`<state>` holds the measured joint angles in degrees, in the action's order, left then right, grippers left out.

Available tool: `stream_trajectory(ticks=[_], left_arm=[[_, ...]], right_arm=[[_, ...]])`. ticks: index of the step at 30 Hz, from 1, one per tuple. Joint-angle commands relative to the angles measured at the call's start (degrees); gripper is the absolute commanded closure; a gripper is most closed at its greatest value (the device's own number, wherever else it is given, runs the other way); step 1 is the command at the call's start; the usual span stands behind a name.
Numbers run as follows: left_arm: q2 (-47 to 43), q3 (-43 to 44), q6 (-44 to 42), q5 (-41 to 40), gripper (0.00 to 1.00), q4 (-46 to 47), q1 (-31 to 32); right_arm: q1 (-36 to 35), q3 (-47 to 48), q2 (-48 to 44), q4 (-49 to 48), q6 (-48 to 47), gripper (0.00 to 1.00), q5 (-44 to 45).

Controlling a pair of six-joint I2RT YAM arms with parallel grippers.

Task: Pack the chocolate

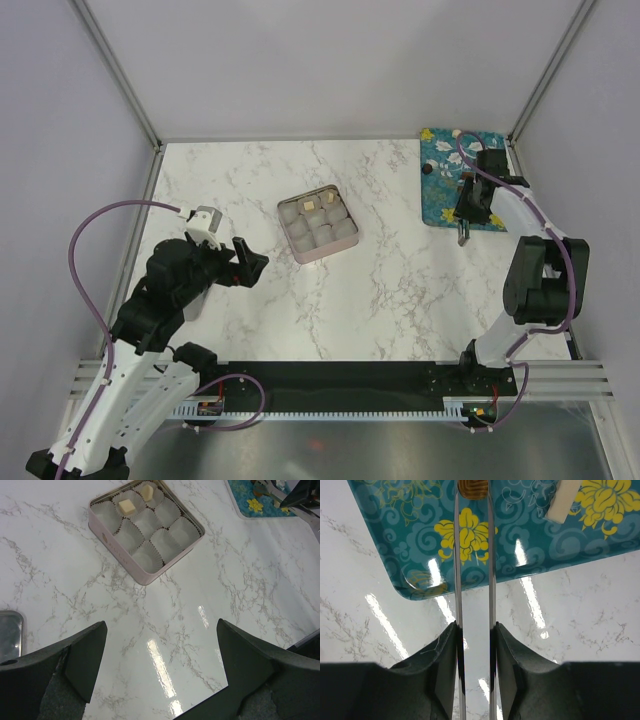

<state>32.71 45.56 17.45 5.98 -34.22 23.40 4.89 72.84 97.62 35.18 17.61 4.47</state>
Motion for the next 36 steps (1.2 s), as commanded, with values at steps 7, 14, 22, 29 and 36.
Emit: stream_trajectory(ticks=[7,14,22,29,36], left_arm=[[-0.36,0.32,-1.81,-0.88,0.01,0.55,0.16],[-0.28,0.49,-1.81,-1.84,0.01,0.55,0.16],[-3.44,0.41,-1.63,-4.56,0.01,0.29,0.16],[-3.71,0.49,-1.54,-5.54,0.01,0.38,0.16],[-4.67,0.41,-1.54,-5.80,0.01,0.38,0.16]], right_arm=[[-0.23,0.72,-6.83,1.38,-0.38,0.63,-4.38],[-6.71,5.47,-8.94,3.84,0.23,0.63,-6.32],[-23.15,11.27,-7.01,1.66,5.15,0.63,-5.96],[-37.20,12.94,-2.28,-6.79,6.39,0.63,-5.61],[-44.43,19.44,5.46,-7.05,6.91,0.63,-4.47]])
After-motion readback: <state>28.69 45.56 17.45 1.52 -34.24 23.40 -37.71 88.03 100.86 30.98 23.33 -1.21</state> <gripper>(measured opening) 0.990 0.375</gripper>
